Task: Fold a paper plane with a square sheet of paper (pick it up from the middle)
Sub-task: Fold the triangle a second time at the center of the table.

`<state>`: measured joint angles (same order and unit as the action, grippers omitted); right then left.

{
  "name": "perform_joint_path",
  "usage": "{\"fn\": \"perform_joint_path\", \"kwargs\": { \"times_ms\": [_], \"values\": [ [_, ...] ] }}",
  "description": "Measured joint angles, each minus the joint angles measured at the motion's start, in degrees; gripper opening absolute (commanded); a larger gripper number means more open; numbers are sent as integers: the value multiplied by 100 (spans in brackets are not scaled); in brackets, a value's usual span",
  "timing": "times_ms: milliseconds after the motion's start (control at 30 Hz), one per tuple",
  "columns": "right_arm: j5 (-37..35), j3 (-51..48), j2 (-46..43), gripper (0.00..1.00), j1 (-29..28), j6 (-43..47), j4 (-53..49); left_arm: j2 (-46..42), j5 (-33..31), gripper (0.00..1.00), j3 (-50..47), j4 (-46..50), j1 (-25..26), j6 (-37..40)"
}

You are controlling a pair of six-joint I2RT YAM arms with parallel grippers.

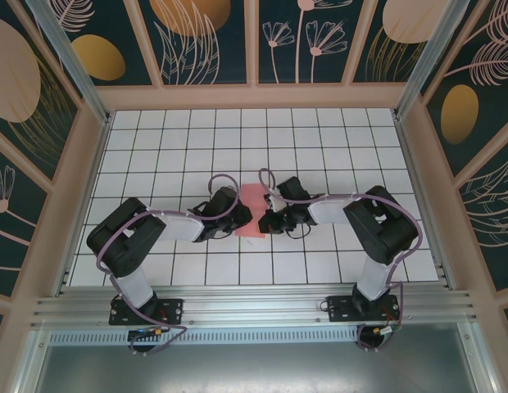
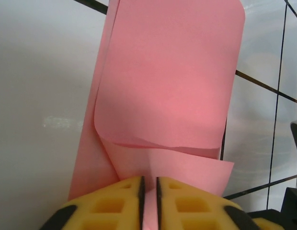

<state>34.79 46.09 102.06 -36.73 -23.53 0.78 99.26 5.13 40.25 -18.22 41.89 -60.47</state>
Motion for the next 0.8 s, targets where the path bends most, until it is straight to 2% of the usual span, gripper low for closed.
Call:
{"fn": "perform_joint_path", "kwargs": {
  "times_ms": [67,200,267,800],
  "values": [
    [15,-17,0,0,0,-44,44,-157,33,19,0,129,0,42],
    [24,-39,0,0,0,-103,90,-455,195,6,-4,155,0,13],
    [24,-39,0,0,0,-105,96,-483,317,3,-55,46,0,-17],
    [24,-50,0,0,0,-109,125,131,1097,2,-295,-638,-11,-409]
  ]
}}
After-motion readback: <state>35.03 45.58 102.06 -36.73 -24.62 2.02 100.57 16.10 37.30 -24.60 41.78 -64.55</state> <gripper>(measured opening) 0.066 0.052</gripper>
